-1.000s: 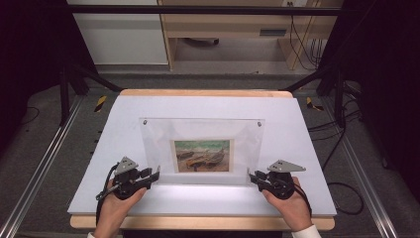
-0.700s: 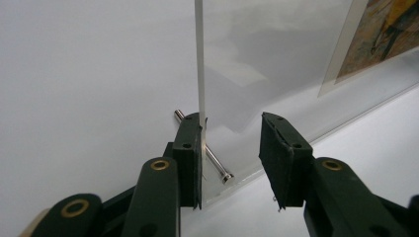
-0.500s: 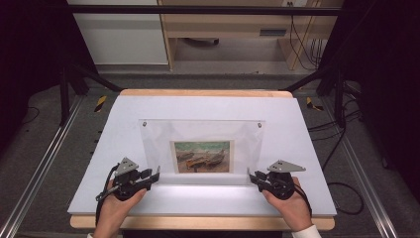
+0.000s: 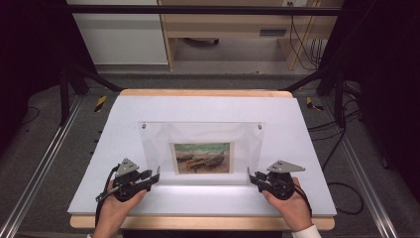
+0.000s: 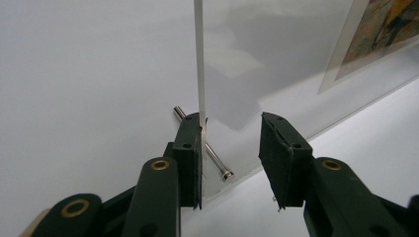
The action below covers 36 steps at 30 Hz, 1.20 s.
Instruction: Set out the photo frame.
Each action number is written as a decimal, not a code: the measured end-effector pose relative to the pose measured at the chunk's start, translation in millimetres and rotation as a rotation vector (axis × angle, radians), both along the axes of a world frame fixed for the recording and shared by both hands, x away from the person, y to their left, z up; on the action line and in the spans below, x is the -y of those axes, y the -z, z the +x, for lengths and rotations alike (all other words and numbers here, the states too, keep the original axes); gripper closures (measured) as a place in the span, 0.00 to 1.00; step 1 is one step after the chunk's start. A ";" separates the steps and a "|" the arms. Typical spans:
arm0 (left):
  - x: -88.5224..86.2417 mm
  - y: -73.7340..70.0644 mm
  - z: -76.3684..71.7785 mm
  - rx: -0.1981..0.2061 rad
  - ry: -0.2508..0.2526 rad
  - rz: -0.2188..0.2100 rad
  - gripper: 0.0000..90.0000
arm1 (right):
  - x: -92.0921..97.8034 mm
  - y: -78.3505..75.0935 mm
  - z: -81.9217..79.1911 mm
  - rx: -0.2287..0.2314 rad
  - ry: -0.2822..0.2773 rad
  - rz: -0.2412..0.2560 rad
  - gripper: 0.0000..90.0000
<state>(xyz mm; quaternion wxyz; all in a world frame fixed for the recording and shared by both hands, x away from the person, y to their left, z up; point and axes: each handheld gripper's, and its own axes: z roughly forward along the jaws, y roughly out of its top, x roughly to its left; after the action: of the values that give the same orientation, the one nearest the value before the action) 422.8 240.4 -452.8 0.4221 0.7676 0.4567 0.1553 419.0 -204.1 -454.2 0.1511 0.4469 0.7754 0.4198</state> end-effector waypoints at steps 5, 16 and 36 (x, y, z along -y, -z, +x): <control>0.3 0.2 -0.6 -0.001 0.003 0.008 0.68 | 0.2 0.4 0.6 0.010 -0.010 -0.006 0.79; 1.7 0.8 -2.3 -0.003 0.012 0.028 0.67 | -0.5 2.4 -2.1 0.004 -0.016 -0.025 0.78; 1.4 1.0 -1.4 -0.007 0.013 0.021 0.66 | -0.5 3.4 -1.2 0.008 -0.014 -0.013 0.77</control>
<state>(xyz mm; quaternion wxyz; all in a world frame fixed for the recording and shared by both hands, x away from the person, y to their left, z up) 421.3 239.0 -453.8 0.4135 0.7755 0.4513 0.1548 417.8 -203.6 -457.7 0.1542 0.4389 0.7806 0.4174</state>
